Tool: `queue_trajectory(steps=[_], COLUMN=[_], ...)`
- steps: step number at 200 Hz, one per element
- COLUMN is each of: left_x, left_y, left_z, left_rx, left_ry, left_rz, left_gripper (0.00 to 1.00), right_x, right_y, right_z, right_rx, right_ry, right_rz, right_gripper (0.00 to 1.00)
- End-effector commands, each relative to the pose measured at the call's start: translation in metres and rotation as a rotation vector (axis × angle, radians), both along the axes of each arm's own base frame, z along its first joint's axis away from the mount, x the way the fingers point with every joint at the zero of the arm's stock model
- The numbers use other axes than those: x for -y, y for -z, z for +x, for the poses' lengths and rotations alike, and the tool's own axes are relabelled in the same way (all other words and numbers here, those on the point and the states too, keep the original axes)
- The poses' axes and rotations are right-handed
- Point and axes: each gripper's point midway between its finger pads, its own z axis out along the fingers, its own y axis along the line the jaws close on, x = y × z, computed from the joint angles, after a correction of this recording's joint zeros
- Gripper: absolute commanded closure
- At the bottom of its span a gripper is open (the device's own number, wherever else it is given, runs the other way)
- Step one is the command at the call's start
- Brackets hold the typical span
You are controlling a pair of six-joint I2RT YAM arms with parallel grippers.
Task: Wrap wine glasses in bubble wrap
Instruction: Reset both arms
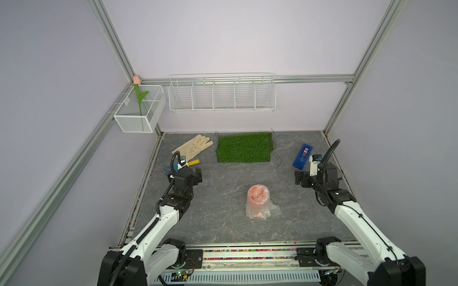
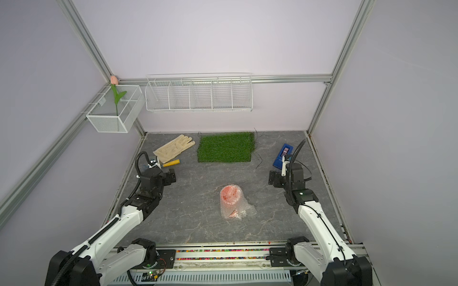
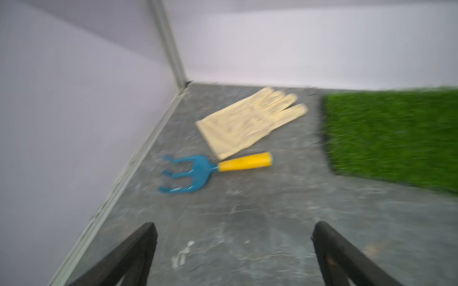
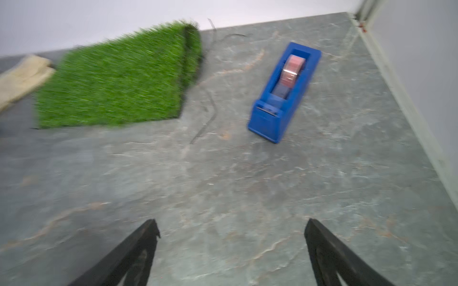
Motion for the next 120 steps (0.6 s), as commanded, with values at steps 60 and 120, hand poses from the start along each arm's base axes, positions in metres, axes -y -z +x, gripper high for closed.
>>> queue_trajectory(steps=[60,120], left_x=[-0.048,-0.031], left_y=[0.013,0.043], left_z=[0.012,0.053], left_rx=[0.23,0.23], left_ry=[-0.087,0.024], left_rz=[-0.037,-0.082], left_gripper=[0.0,0.0], right_x=[0.051,0.039], right_y=[0.037,0.053], right_z=[0.069,0.064], right_rx=[0.228,0.309], right_ry=[0.096,0.023], right_rz=[-0.143,-0.136], right_gripper=[0.11,0.11])
